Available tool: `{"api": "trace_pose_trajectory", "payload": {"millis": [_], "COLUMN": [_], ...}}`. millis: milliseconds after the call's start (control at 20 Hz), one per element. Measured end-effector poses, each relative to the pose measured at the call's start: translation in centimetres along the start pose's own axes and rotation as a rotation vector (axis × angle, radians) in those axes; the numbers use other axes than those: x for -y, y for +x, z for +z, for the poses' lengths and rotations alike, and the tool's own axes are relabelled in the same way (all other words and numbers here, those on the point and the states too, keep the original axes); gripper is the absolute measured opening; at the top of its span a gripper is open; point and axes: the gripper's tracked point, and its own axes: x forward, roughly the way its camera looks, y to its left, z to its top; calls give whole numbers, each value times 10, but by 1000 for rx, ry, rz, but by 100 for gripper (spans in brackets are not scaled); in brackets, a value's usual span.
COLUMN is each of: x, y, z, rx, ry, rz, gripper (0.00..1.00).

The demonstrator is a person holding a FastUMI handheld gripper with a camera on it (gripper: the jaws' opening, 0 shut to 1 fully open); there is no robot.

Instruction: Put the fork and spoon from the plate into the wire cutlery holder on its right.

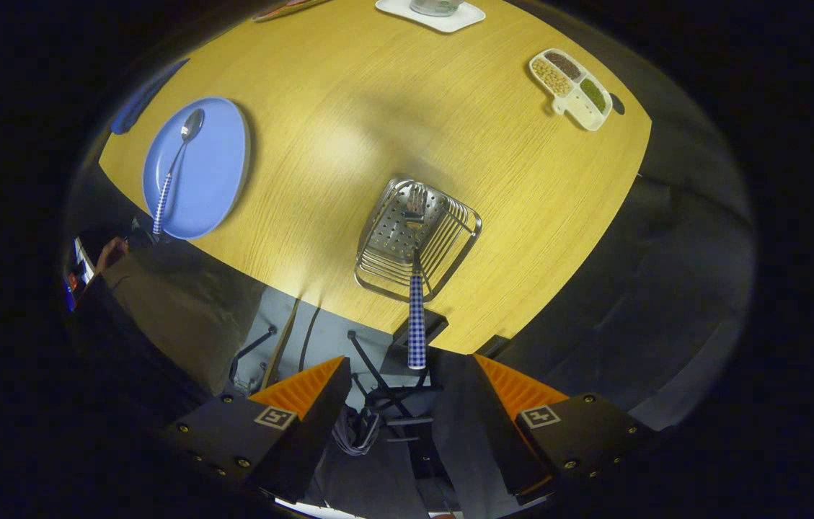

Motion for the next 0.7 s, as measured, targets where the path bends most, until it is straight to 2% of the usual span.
{"api": "trace_pose_trajectory", "payload": {"millis": [300,550,700], "x": [-45,-95,-115], "y": [-28,-28,-20], "z": [15,27,32], "rx": [212,299,309], "ry": [95,118,94], "rz": [33,93,64], "gripper": [97,97,97]}}
